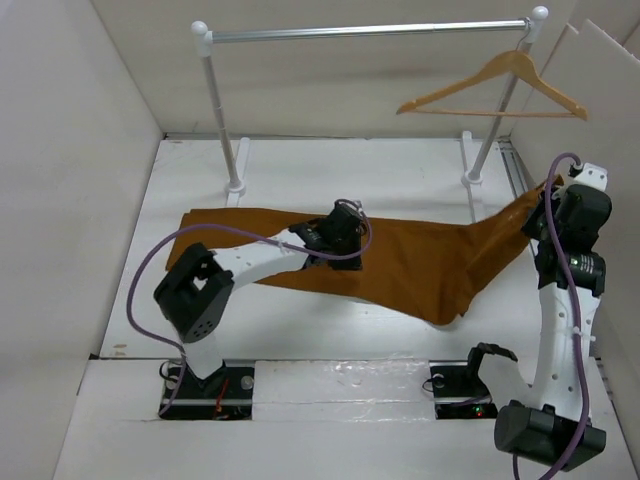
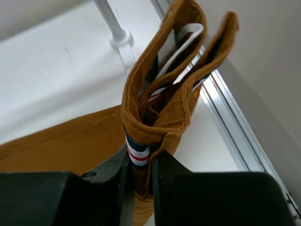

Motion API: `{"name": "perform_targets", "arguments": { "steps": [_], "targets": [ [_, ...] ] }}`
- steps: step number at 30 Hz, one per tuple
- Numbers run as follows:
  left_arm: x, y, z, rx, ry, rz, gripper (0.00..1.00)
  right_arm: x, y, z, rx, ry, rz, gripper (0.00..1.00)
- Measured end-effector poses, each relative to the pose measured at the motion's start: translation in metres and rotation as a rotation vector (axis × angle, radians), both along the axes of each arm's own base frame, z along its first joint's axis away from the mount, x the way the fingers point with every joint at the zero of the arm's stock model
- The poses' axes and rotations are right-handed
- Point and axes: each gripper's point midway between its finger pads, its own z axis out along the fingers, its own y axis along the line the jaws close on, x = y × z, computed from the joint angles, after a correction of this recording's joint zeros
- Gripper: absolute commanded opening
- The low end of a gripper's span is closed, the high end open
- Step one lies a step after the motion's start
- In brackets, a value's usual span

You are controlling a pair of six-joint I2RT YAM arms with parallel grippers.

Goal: Place the trousers on the hanger
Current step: Fold the trousers at the center of the board.

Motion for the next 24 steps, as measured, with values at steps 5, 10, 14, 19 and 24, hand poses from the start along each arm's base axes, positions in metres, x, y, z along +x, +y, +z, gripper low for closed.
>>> {"name": "perform_targets", "arguments": {
  "steps": [5,10,14,19,24],
  "targets": [
    [-0.015,-0.013,-0.049,0.083,0.073,-0.046,0.16,-0.004,-0.004,-0.028,-0.009,0.112,0.009,0.00],
    [-0.015,-0.044,-0.061,0.059,0.068,-0.095,0.16,-0.007,-0.004,-0.025,-0.039,0.123,0.026,0.00],
    [-0.018,-0.070,-0.077,0.045,0.071,-0.135,0.16,-0.007,0.007,0.002,-0.046,0.093,0.083,0.00],
    [-0.015,-0.100,-0.075,-0.020,0.087,-0.168,0.16,0.001,0.037,0.077,-0.069,-0.071,0.200,0.00],
    [-0.010,-0.129,-0.069,-0.041,0.081,-0.193,0.17,0.006,0.076,0.137,-0.061,-0.213,0.337,0.00]
  ]
}}
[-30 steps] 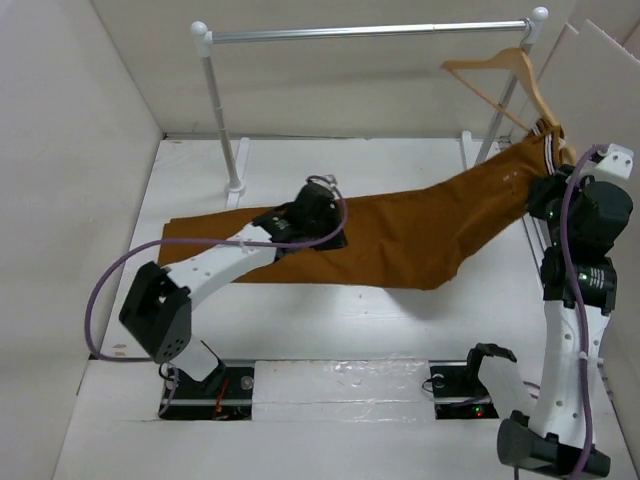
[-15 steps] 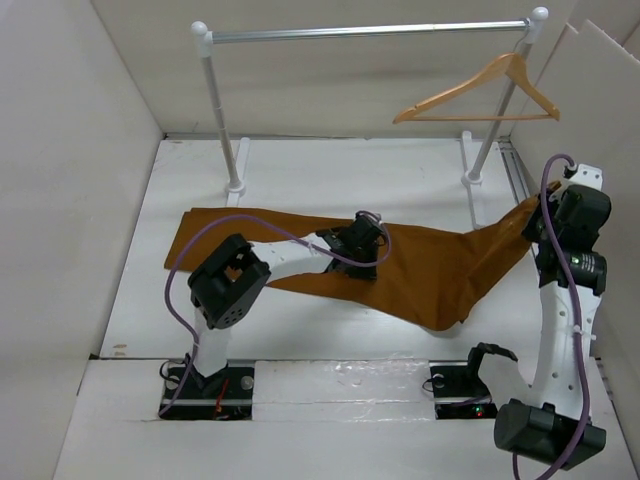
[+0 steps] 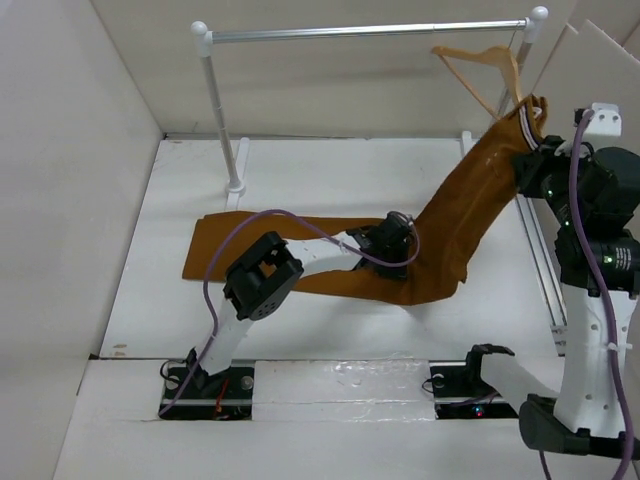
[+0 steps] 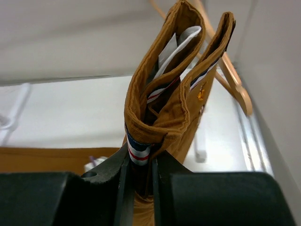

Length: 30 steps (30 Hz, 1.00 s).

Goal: Place the trousers on the hanger
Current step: Fold the trousers at the center of the board.

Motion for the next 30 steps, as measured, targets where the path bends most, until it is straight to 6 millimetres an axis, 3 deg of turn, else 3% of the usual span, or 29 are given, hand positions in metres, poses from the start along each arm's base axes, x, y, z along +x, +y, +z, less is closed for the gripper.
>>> {"name": "perform_targets", "arguments": {
  "steps": [4,7,9,11,13,14,15,16,18,20,21,22,25,28,30],
  "targets": [
    [-0.004,0.018,0.011,0.033,-0.002,0.019,0.21,0.010,0.049,0.002,0.030,-0.004,0.153,0.00],
    [0.015,0.074,0.057,0.032,-0.050,0.128,0.21,0.027,0.090,-0.009,0.038,0.032,0.251,0.00],
    [0.054,0.132,0.117,-0.038,-0.130,0.284,0.21,0.042,0.125,-0.020,0.031,0.072,0.311,0.00],
    [0.101,0.203,0.192,-0.149,-0.268,0.489,0.21,0.060,0.160,-0.023,0.026,0.077,0.352,0.00],
    [0.133,0.294,0.272,-0.249,-0.452,0.731,0.21,0.072,0.214,-0.040,0.007,0.130,0.451,0.00],
    [0.133,0.319,0.292,-0.266,-0.502,0.790,0.22,0.079,0.237,-0.046,-0.003,0.148,0.479,0.00],
    [0.128,0.357,0.326,-0.301,-0.584,0.878,0.22,0.086,0.259,-0.048,-0.007,0.149,0.506,0.00],
    [0.121,0.378,0.349,-0.322,-0.638,0.924,0.22,0.091,0.286,-0.051,-0.016,0.160,0.542,0.00],
    [0.107,0.401,0.380,-0.340,-0.706,0.982,0.22,0.102,0.344,-0.058,-0.021,0.159,0.619,0.00],
    [0.096,0.412,0.402,-0.341,-0.749,1.015,0.23,0.104,0.398,-0.068,-0.022,0.158,0.696,0.02],
    [0.091,0.418,0.411,-0.336,-0.771,1.036,0.23,0.101,0.427,-0.076,-0.019,0.158,0.739,0.10],
    [0.086,0.424,0.418,-0.328,-0.788,1.057,0.23,0.096,0.453,-0.086,-0.014,0.161,0.781,0.33],
    [0.079,0.442,0.416,-0.243,-0.804,1.126,0.27,0.065,0.527,-0.126,0.030,0.206,0.951,0.71],
    [0.072,0.458,0.411,-0.155,-0.811,1.175,0.35,0.033,0.569,-0.176,0.050,0.306,1.096,0.75],
    [0.067,0.465,0.404,-0.117,-0.815,1.197,0.38,0.017,0.574,-0.210,0.046,0.379,1.157,0.75]
  ]
}}
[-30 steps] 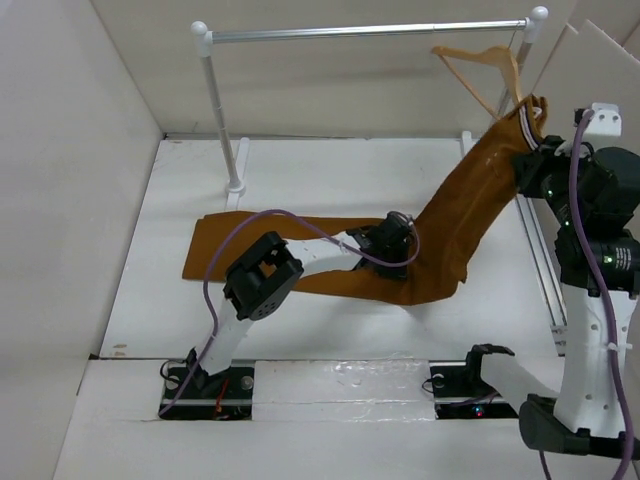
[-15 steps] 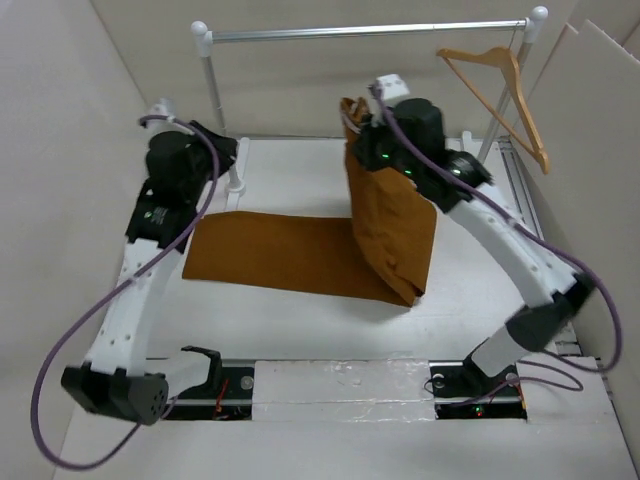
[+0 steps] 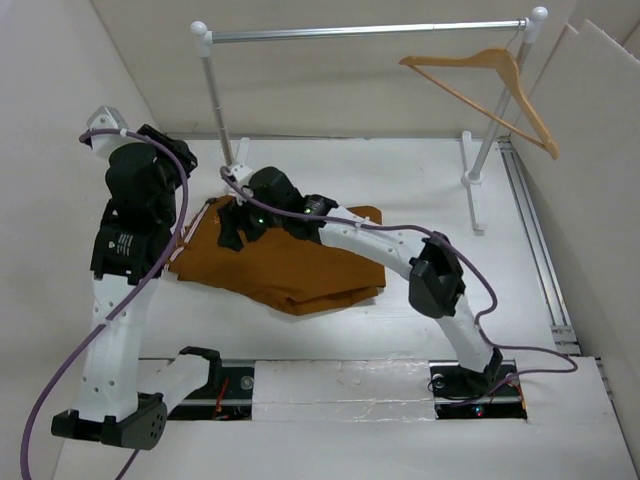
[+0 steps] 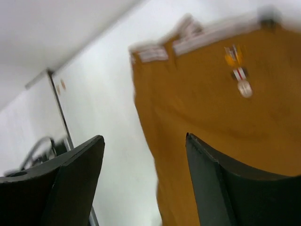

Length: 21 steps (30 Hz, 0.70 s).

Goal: Place the trousers on the hanger
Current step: Fold the trousers at the center of the board.

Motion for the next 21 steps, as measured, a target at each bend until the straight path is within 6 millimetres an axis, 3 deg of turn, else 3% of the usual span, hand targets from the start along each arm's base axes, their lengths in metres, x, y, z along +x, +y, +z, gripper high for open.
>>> {"name": "perform_targets", "arguments": {
  "steps": [3,5,7,9,12,15,17,21],
  "targets": [
    [-0.001,0.001,-0.036,0.020,0.064,0.001,0.42,-0.008,-0.039,-0.042,-0.073,0.084,0.013,0.72],
    [0.003,-0.004,-0.080,0.031,0.155,-0.026,0.42,-0.004,-0.084,-0.056,-0.121,0.119,-0.023,0.37],
    [0.014,-0.013,-0.128,0.038,0.260,-0.066,0.42,0.006,-0.135,-0.054,-0.142,0.118,-0.088,0.00],
    [0.027,-0.022,-0.183,0.033,0.387,-0.106,0.41,0.016,-0.186,-0.042,-0.148,0.098,-0.173,0.00],
    [0.042,-0.029,-0.280,-0.028,0.607,-0.161,0.35,0.016,-0.241,-0.026,-0.143,0.047,-0.265,0.01],
    [0.025,-0.011,-0.358,-0.118,0.793,-0.124,0.29,-0.005,-0.273,-0.049,-0.175,0.048,-0.294,0.06],
    [0.014,0.003,-0.381,-0.162,0.850,-0.078,0.27,-0.018,-0.292,-0.085,-0.239,0.096,-0.301,0.05],
    [0.016,0.014,-0.383,-0.194,0.834,-0.027,0.19,-0.036,-0.333,-0.176,-0.417,0.260,-0.332,0.00]
  ]
}}
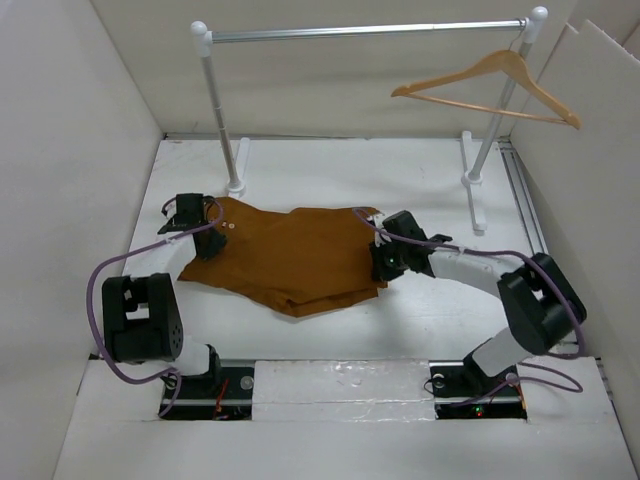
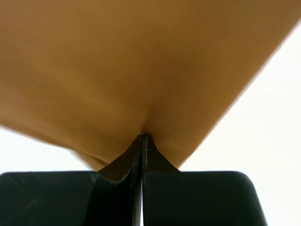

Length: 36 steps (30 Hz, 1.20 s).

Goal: Place the trousers on the hanger
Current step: Fold the trousers at the center of the board, then pick up the hanger from the clothesline.

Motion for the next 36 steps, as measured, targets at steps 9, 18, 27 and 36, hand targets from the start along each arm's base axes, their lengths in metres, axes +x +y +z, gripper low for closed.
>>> {"name": "perform_targets", "arguments": {
  "steps": [9,18,27,36],
  "targets": [
    [-0.027,0.000,-0.015,-0.055,0.001,0.087,0.18,-0.005,-0.030,-0.030,-0.040,0.030,-0.070,0.00],
    [-0.042,-0.020,0.047,-0.089,-0.155,0.002,0.05,-0.008,-0.056,0.047,-0.031,-0.019,-0.060,0.46],
    [0.063,-0.141,0.238,-0.087,-0.566,-0.425,0.00,0.125,-0.117,0.381,0.127,-0.851,-0.106,0.00],
    [0.009,-0.363,0.221,-0.168,-0.516,-1.006,0.00,0.204,-0.287,0.441,-0.075,-1.011,-0.319,0.85]
  ]
}}
